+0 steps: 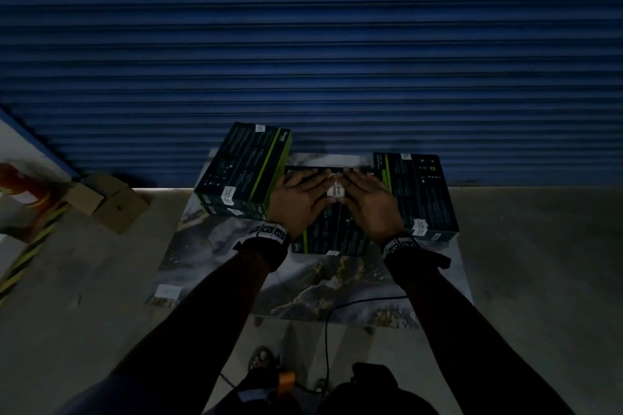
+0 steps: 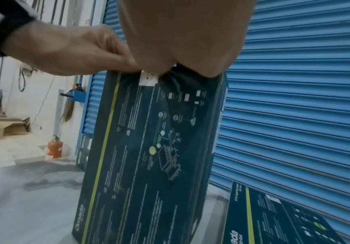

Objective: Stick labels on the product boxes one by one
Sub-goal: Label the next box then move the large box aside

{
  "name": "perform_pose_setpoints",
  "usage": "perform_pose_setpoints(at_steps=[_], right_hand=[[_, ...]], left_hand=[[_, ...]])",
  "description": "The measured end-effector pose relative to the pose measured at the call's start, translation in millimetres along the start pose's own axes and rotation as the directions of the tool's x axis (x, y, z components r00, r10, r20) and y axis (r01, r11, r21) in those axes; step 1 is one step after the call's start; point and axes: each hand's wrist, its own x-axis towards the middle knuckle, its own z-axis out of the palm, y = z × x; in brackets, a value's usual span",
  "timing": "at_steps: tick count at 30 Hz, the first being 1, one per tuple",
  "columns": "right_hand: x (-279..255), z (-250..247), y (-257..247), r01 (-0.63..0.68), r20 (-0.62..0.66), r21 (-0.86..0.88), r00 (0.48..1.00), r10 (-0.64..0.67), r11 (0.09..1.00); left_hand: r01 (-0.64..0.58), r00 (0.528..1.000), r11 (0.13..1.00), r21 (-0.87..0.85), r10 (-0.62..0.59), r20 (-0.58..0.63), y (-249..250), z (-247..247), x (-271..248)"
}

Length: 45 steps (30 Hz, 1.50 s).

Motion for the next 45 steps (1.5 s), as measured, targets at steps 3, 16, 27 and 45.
perform_pose_setpoints(at_steps=[3, 16, 27, 45], right_hand=[[2, 2, -2, -0.010, -0.040, 0.022, 0.999, 0.011, 1.000], [9, 1, -1, -0.010, -0.003, 0.010, 1.000, 0.010, 1.000], [8, 0, -4, -0.087, 0.006, 0.089, 0.996, 0.087, 0.992], [25, -28, -10, -0.287, 0.042, 0.218, 0.958, 0.284, 0.933]], left_hand=[[0.024, 0.999, 1.000, -0.015, -0.025, -0.040, 3, -4, 4], [-0.016, 1.000, 0.998, 0.064, 0.015, 0.011, -3, 5, 5], [0.002, 0.999, 0.999, -0.038, -0.003, -0.037, -6, 5, 4], [0.306, 0.952, 0.871, -0.385, -0.273, 0.139, -14, 0, 35]])
